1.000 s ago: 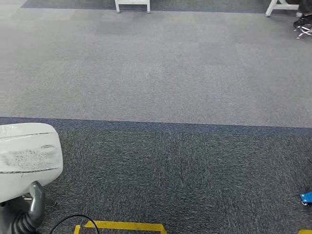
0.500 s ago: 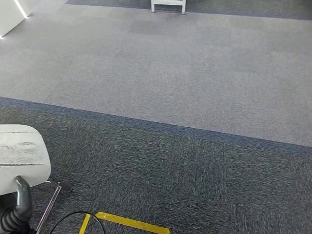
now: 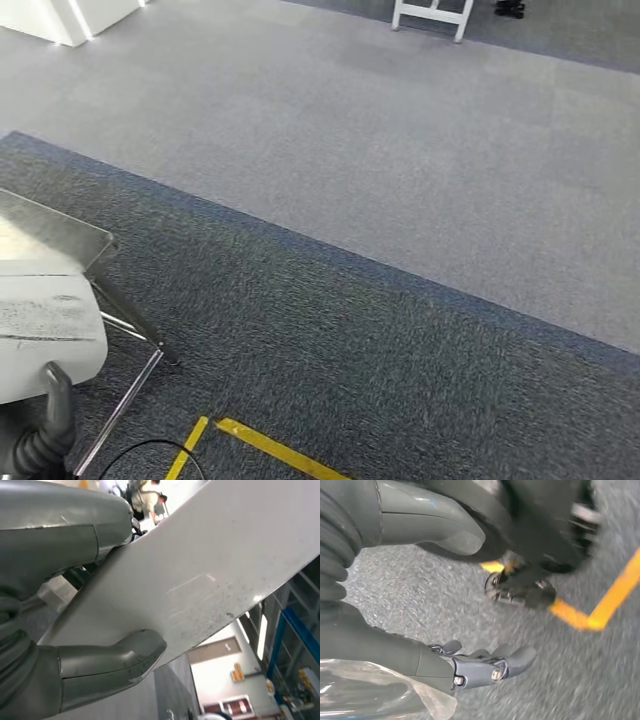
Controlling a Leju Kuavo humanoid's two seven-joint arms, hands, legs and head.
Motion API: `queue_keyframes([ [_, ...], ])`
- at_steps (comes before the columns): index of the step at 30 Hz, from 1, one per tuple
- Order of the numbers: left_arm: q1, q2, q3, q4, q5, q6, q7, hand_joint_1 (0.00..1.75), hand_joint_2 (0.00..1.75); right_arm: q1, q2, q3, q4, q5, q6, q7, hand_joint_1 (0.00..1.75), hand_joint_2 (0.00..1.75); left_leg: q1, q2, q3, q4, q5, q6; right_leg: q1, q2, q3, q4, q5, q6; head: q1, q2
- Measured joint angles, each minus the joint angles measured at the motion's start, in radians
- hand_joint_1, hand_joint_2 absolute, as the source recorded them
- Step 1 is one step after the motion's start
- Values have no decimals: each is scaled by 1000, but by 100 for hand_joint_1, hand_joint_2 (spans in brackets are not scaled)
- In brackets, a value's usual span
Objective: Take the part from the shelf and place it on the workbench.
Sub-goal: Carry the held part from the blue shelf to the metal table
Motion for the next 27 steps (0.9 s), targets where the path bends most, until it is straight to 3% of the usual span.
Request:
queue_keyframes([
  [1,1,0,-1,0,-3,7,0,175,175,2,1,2,0,-1,0,1,0,175,-1,-12,0,0,-1,2,0,10,-39,67,-21,-1,1,0],
  [2,2,0,-1,0,-5,13,0,175,175,4,1,3,0,-2,-1,1,0,175,-3,-26,2,0,-2,3,0,15,-68,107,-23,-2,1,0],
  [3,3,0,-2,0,-7,17,0,175,175,6,2,4,0,-3,-1,2,0,175,-5,-40,4,1,-2,4,1,18,-78,106,-3,-5,1,0],
  [5,4,0,-3,0,-10,21,0,175,175,7,2,5,0,-3,-2,2,0,175,-6,-69,9,1,-4,3,1,37,-46,-3,82,-13,1,0],
  [7,3,0,-6,0,-17,30,0,175,175,8,2,5,2,-5,-3,1,0,175,-7,-93,8,4,-6,-3,-1,87,3,-127,140,-21,1,0],
  [9,3,1,-14,0,-33,46,0,175,175,8,1,5,3,-8,-3,-1,0,175,-3,-116,1,5,-5,-13,0,112,24,-169,146,-26,1,0],
  [11,3,2,-26,0,-54,64,0,175,175,8,3,5,3,-14,-2,-3,0,175,0,-129,-4,6,-3,-24,0,89,30,-177,149,-31,0,0],
  [13,0,2,-41,0,-71,84,0,175,175,9,6,5,2,-19,-2,-5,0,175,-3,-90,-22,48,-31,-34,-3,61,38,-187,152,-40,-4,0],
  [15,-5,3,-58,0,-81,103,0,175,175,13,6,5,3,-23,-2,-8,0,175,-3,-33,-74,165,-93,-43,-3,30,44,-190,149,-47,-9,0],
  [17,-8,4,-72,0,-88,121,0,175,175,15,6,5,4,-27,-3,-8,0,175,3,-14,-126,275,-132,-51,-1,-1,47,-190,144,-49,-9,0],
  [18,-8,5,-78,0,-90,130,0,175,175,16,6,5,4,-28,-3,-8,0,175,6,-10,-130,286,-125,-53,-1,-14,50,-189,142,-48,-9,0],
  [20,-8,8,-87,0,-91,141,0,175,175,14,6,5,4,-30,-2,-9,0,175,9,4,-83,194,-63,-55,-1,-38,59,-189,136,-44,-9,0],
  [21,-8,9,-91,0,-91,144,0,175,175,13,7,5,4,-31,-2,-9,0,175,7,27,-46,124,-33,-53,0,-49,63,-189,132,-41,-9,0],
  [23,-11,11,-99,0,-90,149,0,175,175,13,7,5,4,-32,-2,-10,0,175,-1,66,2,25,-9,-43,5,-69,69,-187,122,-30,-9,0],
  [24,-11,12,-101,0,-87,153,0,175,175,13,7,5,4,-33,-3,-11,0,175,-5,74,7,10,-12,-37,7,-79,71,-187,119,-24,-9,0],
  [26,-7,13,-102,0,-79,160,1,175,175,10,7,5,4,-33,-5,-12,0,175,-5,54,5,4,-10,-24,6,-96,76,-188,113,-13,-9,0],
  [27,-6,12,-101,0,-75,163,1,175,175,7,7,5,4,-33,-6,-14,0,175,-4,43,6,1,-9,-18,4,-83,75,-180,105,-8,-8,0],
])
